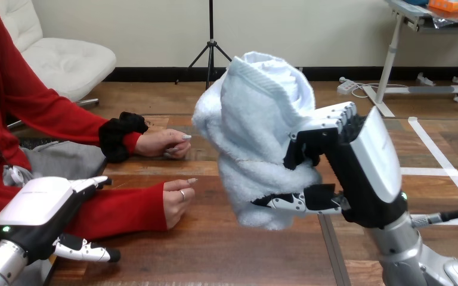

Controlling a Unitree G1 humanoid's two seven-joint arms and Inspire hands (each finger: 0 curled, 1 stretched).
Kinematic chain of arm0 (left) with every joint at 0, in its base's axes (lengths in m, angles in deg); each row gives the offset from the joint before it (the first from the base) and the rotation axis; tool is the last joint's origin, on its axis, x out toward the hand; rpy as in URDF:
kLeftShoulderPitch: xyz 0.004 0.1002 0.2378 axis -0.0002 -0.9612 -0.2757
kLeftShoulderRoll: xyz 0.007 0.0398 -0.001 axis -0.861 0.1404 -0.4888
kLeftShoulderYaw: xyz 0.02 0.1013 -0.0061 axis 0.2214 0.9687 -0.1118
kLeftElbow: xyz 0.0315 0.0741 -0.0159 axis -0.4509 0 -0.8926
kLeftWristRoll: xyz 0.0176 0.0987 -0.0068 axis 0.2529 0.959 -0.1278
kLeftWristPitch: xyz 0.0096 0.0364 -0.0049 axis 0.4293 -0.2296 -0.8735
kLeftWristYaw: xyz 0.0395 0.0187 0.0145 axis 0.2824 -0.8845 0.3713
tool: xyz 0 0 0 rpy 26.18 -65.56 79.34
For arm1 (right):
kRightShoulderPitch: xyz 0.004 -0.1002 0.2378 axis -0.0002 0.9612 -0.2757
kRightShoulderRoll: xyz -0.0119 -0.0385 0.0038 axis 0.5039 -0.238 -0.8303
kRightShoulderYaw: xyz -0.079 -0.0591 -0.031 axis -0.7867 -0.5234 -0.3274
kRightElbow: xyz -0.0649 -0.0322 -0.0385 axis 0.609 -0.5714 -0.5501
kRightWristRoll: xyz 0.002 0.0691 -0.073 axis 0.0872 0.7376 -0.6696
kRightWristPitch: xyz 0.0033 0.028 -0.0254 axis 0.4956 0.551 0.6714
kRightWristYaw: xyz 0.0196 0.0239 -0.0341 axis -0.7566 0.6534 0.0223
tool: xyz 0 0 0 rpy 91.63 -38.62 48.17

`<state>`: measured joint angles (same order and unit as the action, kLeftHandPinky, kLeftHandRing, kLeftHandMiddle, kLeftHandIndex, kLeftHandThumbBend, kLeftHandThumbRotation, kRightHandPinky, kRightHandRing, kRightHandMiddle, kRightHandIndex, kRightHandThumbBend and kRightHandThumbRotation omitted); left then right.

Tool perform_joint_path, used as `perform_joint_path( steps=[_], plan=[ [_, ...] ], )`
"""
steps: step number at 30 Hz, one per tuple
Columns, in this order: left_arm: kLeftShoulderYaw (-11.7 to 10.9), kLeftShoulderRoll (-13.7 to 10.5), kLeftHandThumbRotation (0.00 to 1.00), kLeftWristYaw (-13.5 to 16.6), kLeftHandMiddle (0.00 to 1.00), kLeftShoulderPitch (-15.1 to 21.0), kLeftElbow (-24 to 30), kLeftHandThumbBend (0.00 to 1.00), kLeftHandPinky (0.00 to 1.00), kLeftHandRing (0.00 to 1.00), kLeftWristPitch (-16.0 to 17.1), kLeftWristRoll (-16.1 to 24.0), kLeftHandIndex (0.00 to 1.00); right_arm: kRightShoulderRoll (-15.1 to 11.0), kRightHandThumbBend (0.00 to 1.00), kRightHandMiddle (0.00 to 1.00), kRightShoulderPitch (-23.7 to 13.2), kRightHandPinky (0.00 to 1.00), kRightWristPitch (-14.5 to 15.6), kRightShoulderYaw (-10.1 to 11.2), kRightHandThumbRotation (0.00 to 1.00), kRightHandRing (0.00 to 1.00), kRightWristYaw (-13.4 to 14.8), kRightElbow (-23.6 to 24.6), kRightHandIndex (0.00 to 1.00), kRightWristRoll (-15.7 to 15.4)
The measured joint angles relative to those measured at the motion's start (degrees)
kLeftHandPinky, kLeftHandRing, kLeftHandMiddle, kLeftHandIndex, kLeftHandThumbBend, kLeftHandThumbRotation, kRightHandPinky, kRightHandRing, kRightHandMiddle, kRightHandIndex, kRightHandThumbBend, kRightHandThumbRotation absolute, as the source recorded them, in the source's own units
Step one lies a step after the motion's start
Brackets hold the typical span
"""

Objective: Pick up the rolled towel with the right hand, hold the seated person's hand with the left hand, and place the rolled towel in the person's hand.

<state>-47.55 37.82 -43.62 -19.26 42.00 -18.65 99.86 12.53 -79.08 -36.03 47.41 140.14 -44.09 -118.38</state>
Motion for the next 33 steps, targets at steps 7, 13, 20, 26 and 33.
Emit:
perform_joint_path(
  steps=[7, 13, 20, 26, 33],
  plan=[
    [3.05, 0.12, 0.49, 2.2, 0.83, 2.7, -4.15, 1.0, 0.75, 0.82, -1.89, 1.14, 0.87, 0.03, 0.84, 0.11, 2.35, 0.03, 1.26, 1.41, 0.0, 0.06, -0.04, 3.8, 0.1, 0.0],
    [5.16, 0.28, 0.46, 3.71, 0.82, 5.24, -7.19, 1.0, 0.74, 0.8, -2.77, 1.88, 0.86, 0.04, 0.83, 0.11, 3.81, 0.03, 2.03, 2.22, 0.0, 0.06, -0.05, 6.15, 0.1, -0.01],
    [7.19, 0.72, 0.45, 5.57, 0.82, 7.77, -10.72, 1.0, 0.76, 0.79, -2.97, 1.93, 0.86, 0.07, 0.83, 0.11, 5.27, 0.03, 2.06, 3.15, 0.0, 0.06, -0.98, 8.47, 0.1, 0.01],
    [9.05, 1.07, 0.47, 7.11, 0.82, 9.53, -12.97, 1.0, 0.78, 0.8, -3.4, 2.02, 0.86, 0.08, 0.84, 0.11, 6.47, 0.02, 2.04, 3.55, 0.0, 0.06, -2.3, 10.32, 0.1, 0.18],
    [10.83, 1.23, 0.51, 8.62, 0.82, 10.87, -14.55, 1.0, 0.81, 0.82, -3.95, 2.21, 0.87, 0.31, 0.86, 0.11, 8.14, 0.03, 2.18, 4.02, 0.0, 0.06, -3.64, 12.75, 0.1, 0.35]
  ],
)
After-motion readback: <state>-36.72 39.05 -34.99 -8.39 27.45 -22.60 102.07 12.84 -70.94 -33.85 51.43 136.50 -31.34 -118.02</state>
